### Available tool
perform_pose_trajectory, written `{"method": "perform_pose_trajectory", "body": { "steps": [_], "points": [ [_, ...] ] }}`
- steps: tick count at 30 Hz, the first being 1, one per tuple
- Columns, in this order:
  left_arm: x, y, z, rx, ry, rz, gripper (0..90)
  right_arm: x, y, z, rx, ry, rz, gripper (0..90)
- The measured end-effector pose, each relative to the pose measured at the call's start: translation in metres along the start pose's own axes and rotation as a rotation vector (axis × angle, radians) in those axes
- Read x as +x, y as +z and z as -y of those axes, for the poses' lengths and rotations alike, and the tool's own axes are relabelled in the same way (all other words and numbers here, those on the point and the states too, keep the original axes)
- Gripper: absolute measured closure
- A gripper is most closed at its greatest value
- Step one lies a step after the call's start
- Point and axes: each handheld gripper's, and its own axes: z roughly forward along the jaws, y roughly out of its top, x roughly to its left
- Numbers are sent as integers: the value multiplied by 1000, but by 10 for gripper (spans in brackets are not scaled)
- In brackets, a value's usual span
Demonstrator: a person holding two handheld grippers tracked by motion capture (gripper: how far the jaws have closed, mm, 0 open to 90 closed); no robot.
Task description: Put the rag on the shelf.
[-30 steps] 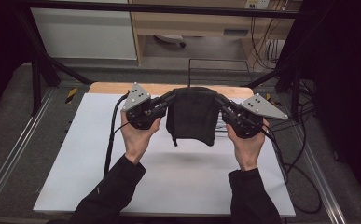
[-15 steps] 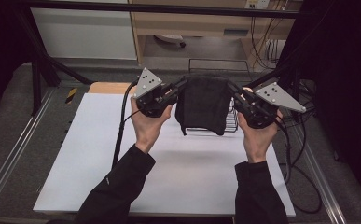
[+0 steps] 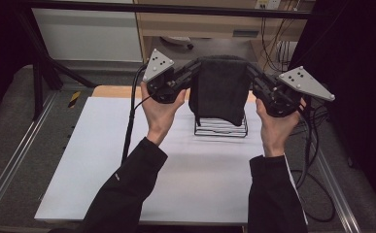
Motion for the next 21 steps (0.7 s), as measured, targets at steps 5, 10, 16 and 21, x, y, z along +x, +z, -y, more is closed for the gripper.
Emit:
{"method": "perform_pose_trajectory", "body": {
  "steps": [5, 10, 16, 21],
  "points": [
    [-4, 8, -15, -9, 23, -8, 822, -8, 4, -13, -16, -4, 16, 824],
    [-7, 19, -28, -3, 47, -12, 822, -17, 8, -24, -23, -7, 33, 823],
    [-6, 30, -42, -4, 49, -12, 822, -29, 15, -35, -31, 3, 43, 824],
    [-5, 37, -56, -11, 74, -25, 822, -36, 21, -45, -45, 9, 42, 824]
  ]
}}
